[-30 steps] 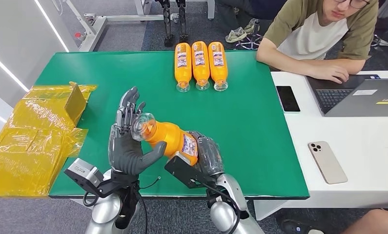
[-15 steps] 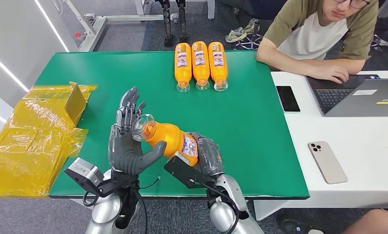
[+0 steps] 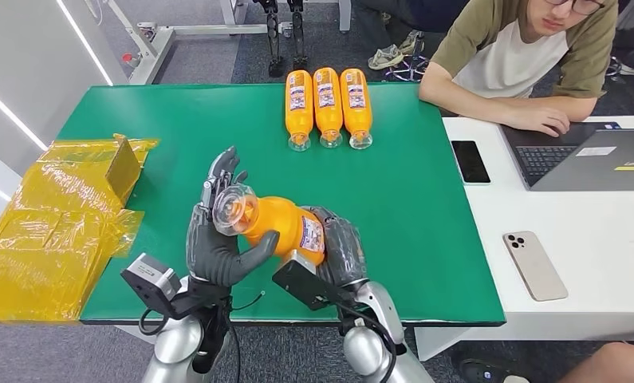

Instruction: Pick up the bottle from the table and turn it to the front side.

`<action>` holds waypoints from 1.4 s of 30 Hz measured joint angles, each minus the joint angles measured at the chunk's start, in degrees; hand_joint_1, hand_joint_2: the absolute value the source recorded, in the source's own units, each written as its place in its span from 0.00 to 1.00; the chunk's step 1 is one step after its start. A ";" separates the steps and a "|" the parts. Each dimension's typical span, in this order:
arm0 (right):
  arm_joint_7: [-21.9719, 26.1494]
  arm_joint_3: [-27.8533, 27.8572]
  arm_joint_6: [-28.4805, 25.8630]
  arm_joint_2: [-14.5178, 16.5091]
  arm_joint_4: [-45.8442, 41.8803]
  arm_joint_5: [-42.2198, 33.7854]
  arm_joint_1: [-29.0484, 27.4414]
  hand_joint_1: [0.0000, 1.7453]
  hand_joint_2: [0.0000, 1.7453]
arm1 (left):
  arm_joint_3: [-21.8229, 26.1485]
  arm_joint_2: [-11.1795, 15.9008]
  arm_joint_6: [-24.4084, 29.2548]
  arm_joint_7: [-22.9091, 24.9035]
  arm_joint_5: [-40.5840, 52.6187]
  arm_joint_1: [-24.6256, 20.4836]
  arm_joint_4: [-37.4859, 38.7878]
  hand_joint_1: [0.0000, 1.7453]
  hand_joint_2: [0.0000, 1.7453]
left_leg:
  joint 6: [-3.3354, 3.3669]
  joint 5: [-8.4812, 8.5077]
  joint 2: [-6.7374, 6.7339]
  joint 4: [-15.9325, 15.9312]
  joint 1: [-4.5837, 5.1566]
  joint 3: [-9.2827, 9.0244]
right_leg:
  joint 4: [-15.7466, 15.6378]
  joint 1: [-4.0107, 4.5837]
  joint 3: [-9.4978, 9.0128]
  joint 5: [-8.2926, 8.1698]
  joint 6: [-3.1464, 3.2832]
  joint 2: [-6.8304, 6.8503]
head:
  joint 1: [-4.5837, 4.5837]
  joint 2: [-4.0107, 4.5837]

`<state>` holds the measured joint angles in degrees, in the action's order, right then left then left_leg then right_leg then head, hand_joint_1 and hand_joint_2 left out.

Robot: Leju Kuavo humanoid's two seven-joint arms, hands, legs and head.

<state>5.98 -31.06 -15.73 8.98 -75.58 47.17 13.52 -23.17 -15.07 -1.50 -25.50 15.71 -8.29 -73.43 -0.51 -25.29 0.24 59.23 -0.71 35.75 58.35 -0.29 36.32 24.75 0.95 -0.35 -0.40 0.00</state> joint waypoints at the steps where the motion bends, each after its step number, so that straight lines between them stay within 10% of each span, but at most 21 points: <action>1: 0.41 0.02 -0.27 0.00 0.01 -0.34 0.15 1.00 1.00 | 0.00 -0.01 -0.12 0.04 0.05 -0.19 0.19 0.00 1.00 | 0.00 0.00 0.00 0.00 0.00 0.00 | 0.00 0.00 0.00 0.00 0.00 0.00 | 0.01 0.00; 16: 1.73 0.11 1.21 0.63 2.99 -2.24 3.21 1.00 1.00 | 0.00 -0.16 -0.28 0.05 0.00 -1.12 1.39 0.03 1.00 | 0.00 0.00 0.00 0.00 0.00 0.00 | 0.00 0.00 0.00 0.00 0.00 0.00 | 0.00 0.00; 20: 1.05 0.02 2.26 0.63 4.26 -2.34 3.62 1.00 1.00 | 0.00 -0.14 -0.21 0.05 -0.26 -1.13 1.54 0.98 1.00 | 0.00 0.00 0.00 0.00 0.00 0.01 | 0.00 0.00 0.00 0.00 0.00 0.00 | 0.01 0.00; 42: -1.24 -0.43 3.91 0.63 4.61 -0.59 3.08 1.00 1.00 | -0.17 -0.16 -0.47 0.05 -1.28 -1.18 1.60 1.00 1.00 | 0.00 0.00 0.00 0.00 0.00 0.00 | 0.00 0.00 0.01 0.00 0.00 0.00 | 0.01 0.00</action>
<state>4.74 -31.50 -11.82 9.62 -70.97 46.58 16.59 -23.34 -15.23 -1.97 -25.44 14.43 -9.46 -71.84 -0.51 -25.29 0.24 59.24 -0.71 35.76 58.35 -0.29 36.33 24.76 0.95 -0.36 -0.39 0.00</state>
